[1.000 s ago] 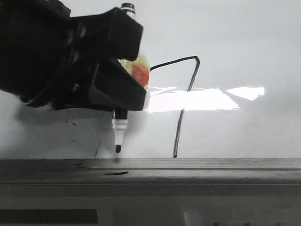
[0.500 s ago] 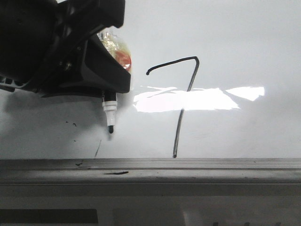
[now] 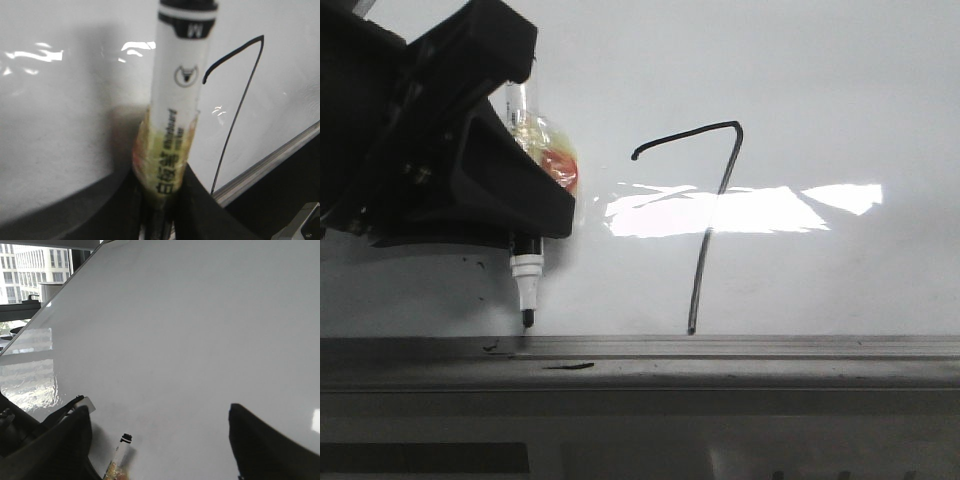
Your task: Write number 7 on whiteboard
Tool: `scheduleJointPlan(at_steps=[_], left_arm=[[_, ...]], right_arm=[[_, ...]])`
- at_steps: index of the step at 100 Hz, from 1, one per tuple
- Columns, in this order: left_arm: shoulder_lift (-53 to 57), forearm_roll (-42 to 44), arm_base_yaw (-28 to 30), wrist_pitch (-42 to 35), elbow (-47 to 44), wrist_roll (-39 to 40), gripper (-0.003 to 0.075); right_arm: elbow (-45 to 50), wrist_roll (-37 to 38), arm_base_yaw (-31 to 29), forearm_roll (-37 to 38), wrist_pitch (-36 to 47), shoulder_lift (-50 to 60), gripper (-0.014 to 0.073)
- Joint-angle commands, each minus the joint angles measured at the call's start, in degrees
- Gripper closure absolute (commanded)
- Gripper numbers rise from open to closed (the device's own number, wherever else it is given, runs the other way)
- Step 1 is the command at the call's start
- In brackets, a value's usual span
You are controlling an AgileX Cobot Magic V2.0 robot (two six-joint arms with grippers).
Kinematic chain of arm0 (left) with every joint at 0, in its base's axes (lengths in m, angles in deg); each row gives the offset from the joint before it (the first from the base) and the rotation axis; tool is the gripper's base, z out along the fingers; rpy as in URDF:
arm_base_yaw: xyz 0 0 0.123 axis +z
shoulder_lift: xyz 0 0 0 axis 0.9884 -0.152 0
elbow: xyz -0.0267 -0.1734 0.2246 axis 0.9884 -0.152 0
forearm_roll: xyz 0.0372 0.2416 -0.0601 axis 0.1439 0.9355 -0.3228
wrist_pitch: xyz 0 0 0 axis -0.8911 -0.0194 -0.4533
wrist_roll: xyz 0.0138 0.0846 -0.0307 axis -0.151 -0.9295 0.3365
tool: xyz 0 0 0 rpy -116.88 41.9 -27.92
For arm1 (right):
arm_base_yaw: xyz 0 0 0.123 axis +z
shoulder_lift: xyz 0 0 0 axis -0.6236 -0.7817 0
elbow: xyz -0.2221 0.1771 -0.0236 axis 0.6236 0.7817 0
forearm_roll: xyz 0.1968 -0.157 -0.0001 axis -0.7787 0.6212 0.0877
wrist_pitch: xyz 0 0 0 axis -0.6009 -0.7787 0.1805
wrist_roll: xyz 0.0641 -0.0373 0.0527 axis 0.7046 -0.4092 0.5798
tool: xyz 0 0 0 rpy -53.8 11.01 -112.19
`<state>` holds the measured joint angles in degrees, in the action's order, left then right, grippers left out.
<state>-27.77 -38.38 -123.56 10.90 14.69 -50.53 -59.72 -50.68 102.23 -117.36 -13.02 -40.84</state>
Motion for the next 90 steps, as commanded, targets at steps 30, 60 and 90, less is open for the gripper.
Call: scheduleJointPlan(at_steps=[30, 60, 90], left_arm=[[-0.83, -3.04, 1.81, -11.37, -0.51, 0.60, 0.0741], [-0.83, -6.30, 1.81, -12.41, -0.16, 0.60, 0.0658], [-0.83, -6.41, 1.81, -12.38, 0.10, 0.60, 0.0351]], right_arm=[[-2.08, -0.05, -0.18, 0.29, -1.61, -0.14, 0.0087], [-2.08, 0.04, -0.18, 0.29, -1.72, -0.14, 0.0087], [-2.08, 0.17, -0.18, 0.29, -2.01, -0.14, 0.0087]])
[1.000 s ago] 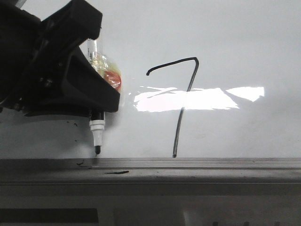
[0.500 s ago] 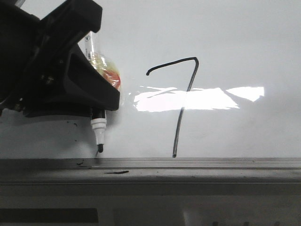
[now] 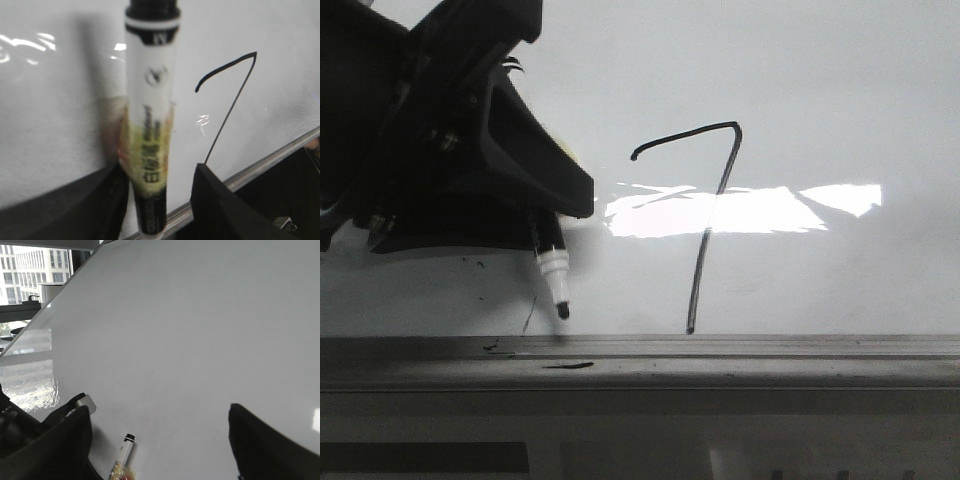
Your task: Write number 7 on whiteboard
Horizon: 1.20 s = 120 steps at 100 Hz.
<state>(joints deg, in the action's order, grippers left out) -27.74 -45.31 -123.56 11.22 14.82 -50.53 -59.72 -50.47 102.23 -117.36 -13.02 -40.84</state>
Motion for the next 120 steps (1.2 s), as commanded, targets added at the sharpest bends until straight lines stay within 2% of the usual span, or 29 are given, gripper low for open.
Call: scheduleJointPlan(at_steps=[1, 17, 34, 54, 64, 71, 77, 83, 85, 89, 101, 120], left_arm=[[-0.86, 0.43, 1.81, -12.71, -0.03, 0.60, 0.0351], [-0.86, 0.43, 1.81, -12.59, -0.03, 0.60, 0.0332], [0.95, 0.68, 1.81, -9.85, 0.69, 0.60, 0.0183], [9.08, 4.48, 1.81, -6.08, 0.69, -0.02, 0.0181], [14.61, 5.81, 1.81, -4.78, 0.69, -0.02, 0.0241], [18.67, 6.38, 1.81, -3.73, 0.69, -0.02, 0.0310], [22.04, 9.01, 1.81, -2.09, 0.69, -0.02, 0.0419], [26.13, 12.92, 1.81, 0.64, 0.34, -0.02, 0.0587], [26.97, 13.90, 1.81, 1.83, 0.33, -0.02, 0.0650], [29.59, 16.93, 1.81, 4.00, 0.20, -0.02, 0.0743], [36.43, 23.23, 1.81, 13.53, 0.13, -0.02, 0.0741], [43.87, 24.84, 1.81, 25.89, 0.07, -0.02, 0.0741]], right_arm=[[-2.08, -0.04, -0.18, 0.29, -2.01, -0.14, 0.0087], [-2.08, 0.10, -0.18, 0.29, -2.01, -0.14, 0.0087], [-2.08, 0.10, -0.18, 0.29, -2.05, -0.14, 0.0087], [-2.08, 0.12, -0.18, 0.29, -2.85, -0.14, 0.0117], [-2.08, 0.87, -0.18, 0.29, -3.57, -0.14, 0.0167], [-2.08, 3.04, -0.18, 0.29, -3.67, -0.05, 0.0244], [-1.94, 3.29, -0.18, 0.29, -3.95, 0.29, 0.0403], [-1.63, 3.29, -0.18, 0.29, -4.40, 1.05, 0.0623], [-1.38, 3.18, -0.18, 0.29, -4.54, 1.44, 0.0671], [-0.77, 3.18, -0.18, 0.29, -4.66, 2.29, 0.0653], [2.55, 3.18, -0.18, 0.29, -4.08, 5.95, 0.0655], [8.92, 3.18, -0.18, 0.29, -3.41, 13.20, 0.0655]])
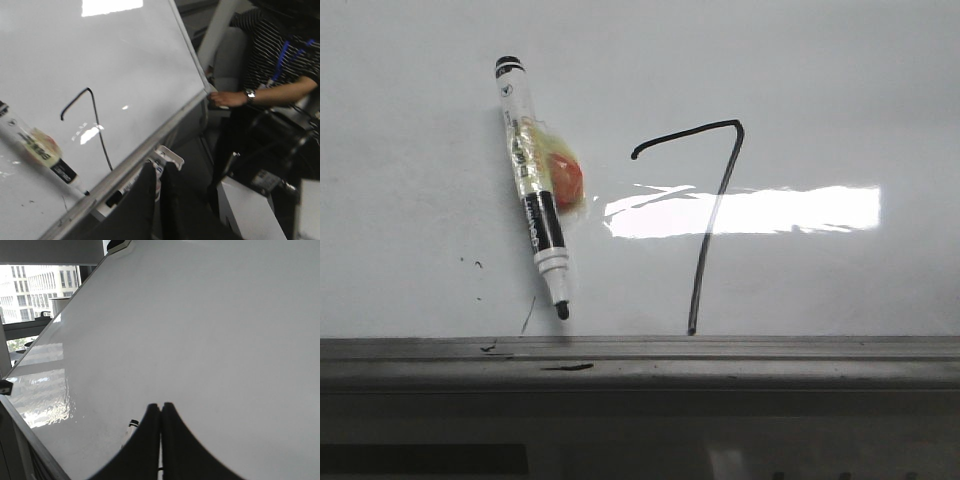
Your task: Write number 7 on whiteboard
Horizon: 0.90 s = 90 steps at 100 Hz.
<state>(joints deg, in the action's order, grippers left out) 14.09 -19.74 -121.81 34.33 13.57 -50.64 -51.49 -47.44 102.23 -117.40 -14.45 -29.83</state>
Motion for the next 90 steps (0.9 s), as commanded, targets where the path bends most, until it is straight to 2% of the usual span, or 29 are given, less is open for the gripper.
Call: scheduleJointPlan(at_steps=[1, 22, 68, 81, 90], left_arm=[[2.20, -0.73, 0.05, 3.39, 1.32, 0.09, 0.0741], [3.89, 0.58, 0.05, 9.52, 1.32, 0.09, 0.0741], [3.89, 0.95, 0.05, 9.21, 1.32, -0.09, 0.0741], [4.66, 7.74, 0.34, 0.52, 0.18, -0.57, 0.0741], [7.00, 9.27, 1.83, -5.28, -2.93, -0.57, 0.0741]], right_arm=[[0.83, 0.15, -0.18, 0.33, -2.00, 2.65, 0.0655], [2.06, 0.15, -0.18, 0.33, -2.78, 5.25, 0.0657], [2.20, 0.15, -0.18, 0.33, -2.78, 5.25, 0.0657], [2.20, 0.15, -0.18, 0.33, -2.78, 5.25, 0.0657], [2.20, 0.15, -0.18, 0.33, -2.68, 5.25, 0.0657]])
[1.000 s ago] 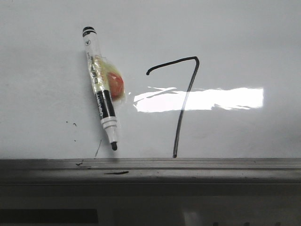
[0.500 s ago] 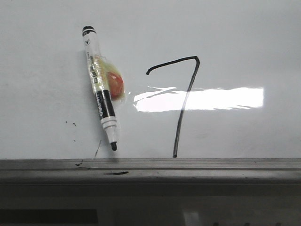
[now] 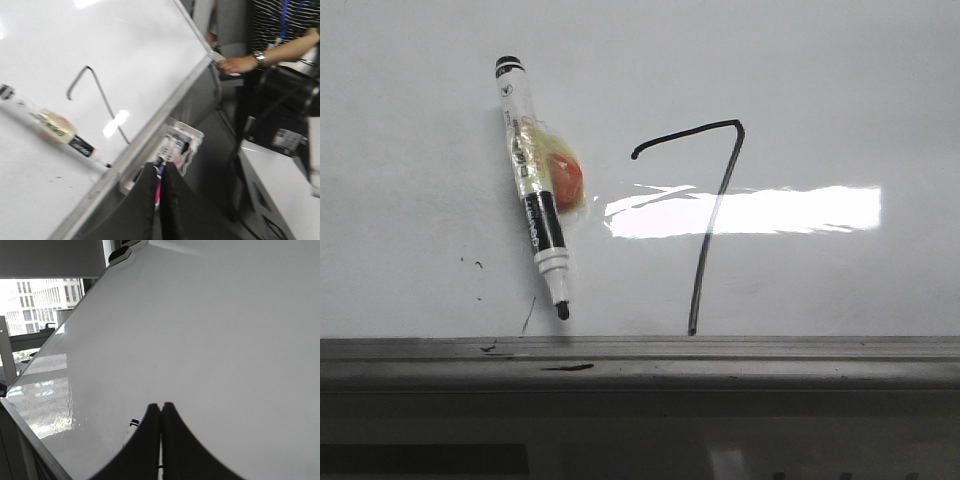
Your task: Write number 7 on whiteboard
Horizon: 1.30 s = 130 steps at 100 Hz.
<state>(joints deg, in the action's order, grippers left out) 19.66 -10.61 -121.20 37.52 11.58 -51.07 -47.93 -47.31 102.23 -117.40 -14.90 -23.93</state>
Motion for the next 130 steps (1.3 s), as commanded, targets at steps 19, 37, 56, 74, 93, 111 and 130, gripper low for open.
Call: scheduleJointPlan(at_steps=[19, 37, 56, 74, 93, 111, 130], left_arm=[[11.34, 4.30, 8.33, -18.52, -11.14, 1.07, 0.0741], [17.82, 34.96, 14.43, -31.30, -21.95, 26.79, 0.0741], [22.07, 44.30, 18.60, -41.47, -31.18, 39.92, 0.0741], [23.61, 41.53, 20.53, -34.31, -33.25, 40.04, 0.0741], [23.75, 40.58, 20.75, -24.45, -33.25, 40.04, 0.0741], [25.41, 35.30, 20.75, -23.82, -33.38, 40.04, 0.0741], [26.52, 35.30, 20.75, -24.29, -33.38, 40.04, 0.0741]], right_arm=[[-1.36, 0.02, -0.18, 0.33, -2.23, -0.65, 0.0657], [-1.36, 0.02, -0.18, 0.33, -2.23, -0.65, 0.0657], [-1.36, 0.02, -0.18, 0.33, -2.23, -0.65, 0.0657], [-1.36, 0.02, -0.18, 0.33, -2.31, -0.65, 0.0657], [-1.32, 0.02, -0.18, 0.33, -2.31, -0.65, 0.0657], [-1.32, 0.02, -0.18, 0.33, -2.31, -0.65, 0.0657], [-1.32, 0.02, -0.18, 0.33, -2.47, -0.65, 0.0657]])
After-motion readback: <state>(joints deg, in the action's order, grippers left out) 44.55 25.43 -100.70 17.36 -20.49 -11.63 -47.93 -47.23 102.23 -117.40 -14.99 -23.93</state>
